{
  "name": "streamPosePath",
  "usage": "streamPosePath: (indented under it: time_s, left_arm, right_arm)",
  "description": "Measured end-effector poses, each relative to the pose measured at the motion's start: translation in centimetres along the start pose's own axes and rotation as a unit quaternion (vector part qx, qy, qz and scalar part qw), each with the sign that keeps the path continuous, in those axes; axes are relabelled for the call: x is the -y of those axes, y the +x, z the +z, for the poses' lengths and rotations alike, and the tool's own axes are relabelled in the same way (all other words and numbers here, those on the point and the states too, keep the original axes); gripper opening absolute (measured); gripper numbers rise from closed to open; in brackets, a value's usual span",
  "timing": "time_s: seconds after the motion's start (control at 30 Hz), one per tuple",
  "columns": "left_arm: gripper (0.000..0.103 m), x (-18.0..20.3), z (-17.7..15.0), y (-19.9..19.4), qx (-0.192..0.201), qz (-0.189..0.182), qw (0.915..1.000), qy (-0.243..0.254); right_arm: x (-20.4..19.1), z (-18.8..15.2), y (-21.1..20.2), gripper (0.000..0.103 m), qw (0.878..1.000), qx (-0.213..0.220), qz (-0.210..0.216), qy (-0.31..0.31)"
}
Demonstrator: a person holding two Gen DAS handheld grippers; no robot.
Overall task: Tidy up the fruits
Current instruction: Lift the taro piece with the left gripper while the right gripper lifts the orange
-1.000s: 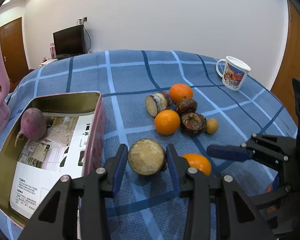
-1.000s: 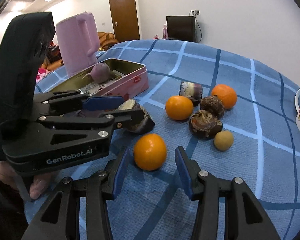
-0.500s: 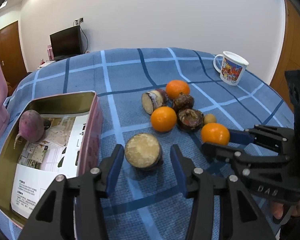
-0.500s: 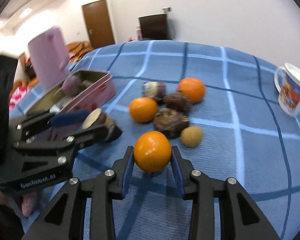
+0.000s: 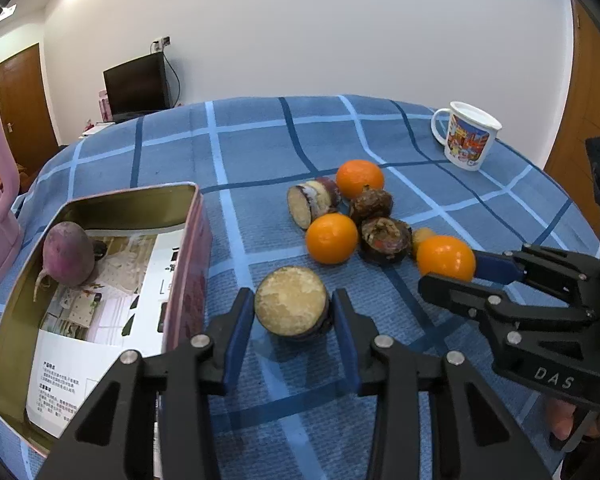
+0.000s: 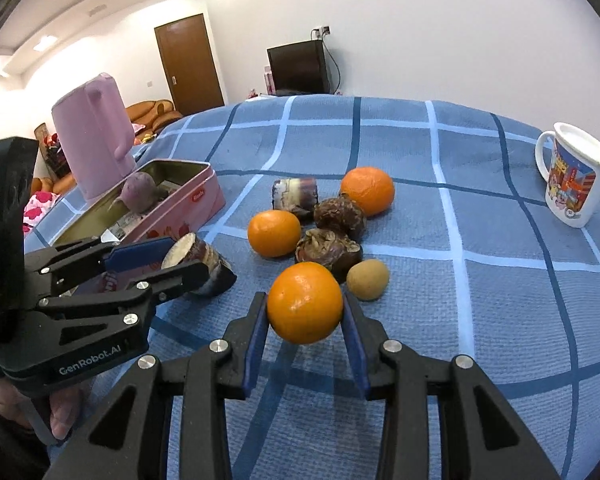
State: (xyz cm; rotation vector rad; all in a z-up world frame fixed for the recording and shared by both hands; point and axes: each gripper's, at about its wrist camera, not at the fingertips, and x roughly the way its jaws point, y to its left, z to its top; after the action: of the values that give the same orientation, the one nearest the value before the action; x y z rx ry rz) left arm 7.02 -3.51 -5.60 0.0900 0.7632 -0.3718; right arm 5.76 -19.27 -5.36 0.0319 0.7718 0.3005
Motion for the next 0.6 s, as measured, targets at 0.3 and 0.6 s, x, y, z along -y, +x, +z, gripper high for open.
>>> streamPosePath:
  time_s: [0.3, 0.6]
  left_arm:
    - [0.039, 0.5, -0.2, -2.1, 0.055, 0.010, 0.9983, 0.013]
    - [0.039, 1.8, -0.3, -3.2, 0.092, 0.034, 0.9944, 0.040]
  right_arm:
    - [-0.5, -0.2, -1.4, 0.038, 0.999, 0.037, 0.000, -0.011]
    - [-1.0, -0.2, -2.4, 0.038, 0.998, 0.064, -0.004, -0.021]
